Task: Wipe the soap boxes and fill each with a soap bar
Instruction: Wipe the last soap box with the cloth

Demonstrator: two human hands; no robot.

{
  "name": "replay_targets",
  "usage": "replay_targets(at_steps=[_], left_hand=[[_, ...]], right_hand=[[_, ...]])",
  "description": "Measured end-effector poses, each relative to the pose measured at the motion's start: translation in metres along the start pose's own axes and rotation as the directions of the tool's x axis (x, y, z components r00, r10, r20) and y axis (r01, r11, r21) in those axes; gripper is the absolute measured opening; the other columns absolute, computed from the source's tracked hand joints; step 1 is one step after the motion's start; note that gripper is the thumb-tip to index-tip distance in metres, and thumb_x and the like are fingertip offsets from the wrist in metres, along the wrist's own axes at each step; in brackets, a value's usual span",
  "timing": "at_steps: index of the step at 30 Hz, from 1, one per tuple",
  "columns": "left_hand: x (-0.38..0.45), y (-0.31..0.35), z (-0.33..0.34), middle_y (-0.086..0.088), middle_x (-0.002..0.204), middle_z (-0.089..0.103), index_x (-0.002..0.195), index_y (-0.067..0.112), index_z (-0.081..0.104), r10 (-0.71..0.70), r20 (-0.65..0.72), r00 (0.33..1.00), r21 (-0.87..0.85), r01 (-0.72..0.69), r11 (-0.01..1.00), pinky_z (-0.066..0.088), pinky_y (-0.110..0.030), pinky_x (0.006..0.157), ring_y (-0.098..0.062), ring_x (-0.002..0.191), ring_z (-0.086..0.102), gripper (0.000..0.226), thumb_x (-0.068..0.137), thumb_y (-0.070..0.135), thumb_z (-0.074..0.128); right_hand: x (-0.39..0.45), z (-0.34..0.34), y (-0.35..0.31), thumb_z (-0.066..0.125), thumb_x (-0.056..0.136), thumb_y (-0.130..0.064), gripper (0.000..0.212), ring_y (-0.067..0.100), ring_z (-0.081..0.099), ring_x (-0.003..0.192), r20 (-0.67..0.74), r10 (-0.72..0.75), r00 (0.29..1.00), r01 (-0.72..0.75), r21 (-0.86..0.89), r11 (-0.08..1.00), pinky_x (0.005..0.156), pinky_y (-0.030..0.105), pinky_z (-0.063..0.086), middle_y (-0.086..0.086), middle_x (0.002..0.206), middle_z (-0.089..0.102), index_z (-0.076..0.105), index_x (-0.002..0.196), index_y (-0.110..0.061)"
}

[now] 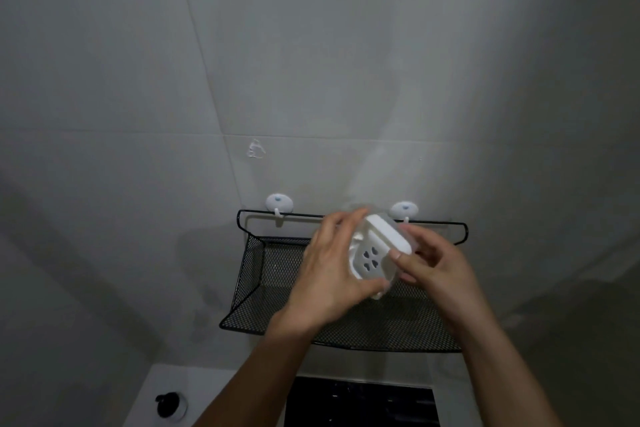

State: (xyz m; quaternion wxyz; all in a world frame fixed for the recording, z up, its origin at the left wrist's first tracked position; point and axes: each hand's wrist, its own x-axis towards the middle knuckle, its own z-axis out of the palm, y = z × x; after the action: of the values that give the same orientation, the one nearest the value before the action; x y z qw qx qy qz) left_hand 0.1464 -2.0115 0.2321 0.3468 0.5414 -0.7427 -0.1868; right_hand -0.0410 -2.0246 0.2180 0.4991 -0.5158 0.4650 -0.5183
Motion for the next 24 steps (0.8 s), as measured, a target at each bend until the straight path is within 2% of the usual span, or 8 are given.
replay_targets(at_steps=[3,7,9,13,15,17,21,24], left_hand=[[-0.002,0.006,0.004,0.01,0.133,0.035,0.146,0.04,0.028,-0.005,-0.011,1.0,0.083,0.005,0.997,0.043,-0.033,0.101,-0.013,0.125,0.041,0.095,0.065,0.054,0.077],[-0.005,0.004,0.011,0.008,0.126,0.037,0.143,0.032,0.033,-0.058,-0.058,0.997,0.037,0.06,0.997,0.048,-0.031,0.094,-0.014,0.12,0.045,0.081,0.072,0.045,0.071],[-0.006,0.001,0.011,0.01,0.127,0.037,0.142,0.033,0.034,-0.058,-0.073,0.996,0.006,0.059,0.998,0.045,-0.024,0.092,-0.01,0.118,0.046,0.079,0.072,0.043,0.07],[-0.006,-0.006,-0.002,0.014,0.127,0.044,0.134,0.036,0.044,-0.117,-0.142,0.983,-0.198,0.088,0.976,0.036,-0.005,0.093,0.001,0.112,0.048,0.076,0.068,0.03,0.08],[-0.007,-0.012,-0.011,0.011,0.127,0.051,0.13,0.036,0.048,-0.188,-0.121,0.975,-0.432,0.118,0.894,0.046,-0.02,0.101,-0.005,0.115,0.055,0.075,0.066,0.018,0.082],[-0.009,-0.017,-0.017,0.007,0.123,0.061,0.129,0.033,0.048,-0.19,-0.082,0.978,-0.651,0.092,0.753,0.052,-0.03,0.096,-0.012,0.116,0.061,0.075,0.066,0.009,0.08],[-0.014,-0.022,-0.018,0.012,0.123,0.061,0.135,0.017,0.043,-0.145,-0.072,0.987,-0.75,0.043,0.66,0.05,-0.022,0.09,-0.012,0.117,0.059,0.079,0.066,0.01,0.079],[-0.016,-0.025,-0.018,0.003,0.13,0.058,0.136,0.015,0.041,-0.154,-0.076,0.985,-0.784,0.036,0.62,0.048,-0.031,0.1,-0.019,0.125,0.054,0.082,0.064,0.013,0.079]], right_hand=[[0.001,0.007,0.003,0.077,0.082,0.0,0.043,0.01,0.073,0.098,0.042,-0.012,0.999,0.014,-0.051,0.999,0.074,0.025,0.058,-0.006,0.108,0.077,0.07,0.116,-0.025],[-0.001,0.014,0.007,0.083,0.077,-0.003,0.05,0.011,0.073,0.103,0.064,-0.04,0.997,0.047,-0.111,0.993,0.085,0.027,0.058,-0.005,0.112,0.076,0.071,0.122,-0.019],[-0.002,0.014,0.007,0.085,0.075,-0.011,0.052,0.01,0.072,0.105,0.092,-0.054,0.994,0.066,-0.126,0.99,0.088,0.025,0.057,-0.008,0.113,0.076,0.07,0.124,-0.02],[-0.003,0.007,0.005,0.078,0.072,-0.032,0.05,0.01,0.07,0.11,0.081,-0.007,0.997,0.006,0.017,1.0,0.09,0.028,0.056,-0.006,0.114,0.075,0.07,0.12,-0.027],[-0.001,0.001,0.007,0.077,0.069,-0.033,0.053,0.011,0.068,0.113,0.043,0.034,0.998,-0.037,0.069,0.997,0.096,0.033,0.054,-0.002,0.116,0.075,0.069,0.121,-0.026],[-0.001,-0.005,0.011,0.08,0.066,-0.032,0.06,0.015,0.068,0.115,0.051,0.113,0.992,-0.118,0.114,0.986,0.095,0.037,0.055,0.001,0.12,0.073,0.067,0.124,-0.023],[-0.003,-0.005,0.014,0.086,0.075,-0.017,0.065,0.023,0.07,0.111,0.266,0.182,0.947,-0.244,0.224,0.944,0.082,0.033,0.059,0.006,0.124,0.072,0.059,0.134,-0.013],[-0.004,-0.001,0.015,0.08,0.073,-0.013,0.064,0.026,0.07,0.112,0.288,0.122,0.95,-0.21,0.299,0.931,0.079,0.029,0.059,0.01,0.126,0.071,0.059,0.134,-0.01]])
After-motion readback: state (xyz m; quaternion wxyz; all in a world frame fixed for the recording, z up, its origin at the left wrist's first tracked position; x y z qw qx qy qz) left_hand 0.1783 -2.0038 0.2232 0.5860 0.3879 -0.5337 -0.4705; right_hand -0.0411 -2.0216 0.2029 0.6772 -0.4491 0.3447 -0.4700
